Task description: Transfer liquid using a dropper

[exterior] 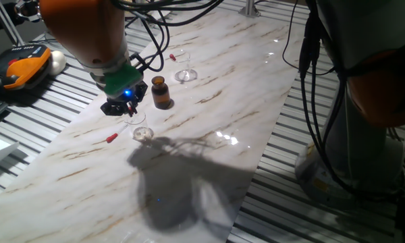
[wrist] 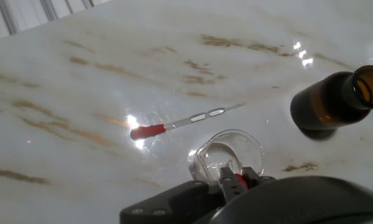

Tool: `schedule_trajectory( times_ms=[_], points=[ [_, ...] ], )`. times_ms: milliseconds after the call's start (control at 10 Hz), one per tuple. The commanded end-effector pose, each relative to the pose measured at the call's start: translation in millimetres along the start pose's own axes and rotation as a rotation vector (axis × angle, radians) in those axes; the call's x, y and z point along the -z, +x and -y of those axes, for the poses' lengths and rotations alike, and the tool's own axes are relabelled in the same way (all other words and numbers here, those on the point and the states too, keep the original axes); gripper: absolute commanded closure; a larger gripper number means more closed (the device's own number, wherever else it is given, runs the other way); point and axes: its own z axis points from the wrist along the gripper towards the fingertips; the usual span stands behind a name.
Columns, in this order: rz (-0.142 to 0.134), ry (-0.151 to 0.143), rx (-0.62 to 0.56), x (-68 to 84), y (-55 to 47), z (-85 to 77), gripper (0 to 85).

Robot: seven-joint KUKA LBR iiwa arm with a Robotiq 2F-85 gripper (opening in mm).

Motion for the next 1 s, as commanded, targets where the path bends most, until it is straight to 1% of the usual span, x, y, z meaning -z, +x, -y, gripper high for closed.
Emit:
schedule_trajectory(
  times_ms=[0, 900],
  points=[
    [0.001, -0.001, 0.0, 0.0, -0.1, -0.2, 68.0],
    [0.017, 0.011, -0.01, -0.4, 0.2, -3.0, 68.0]
  ],
)
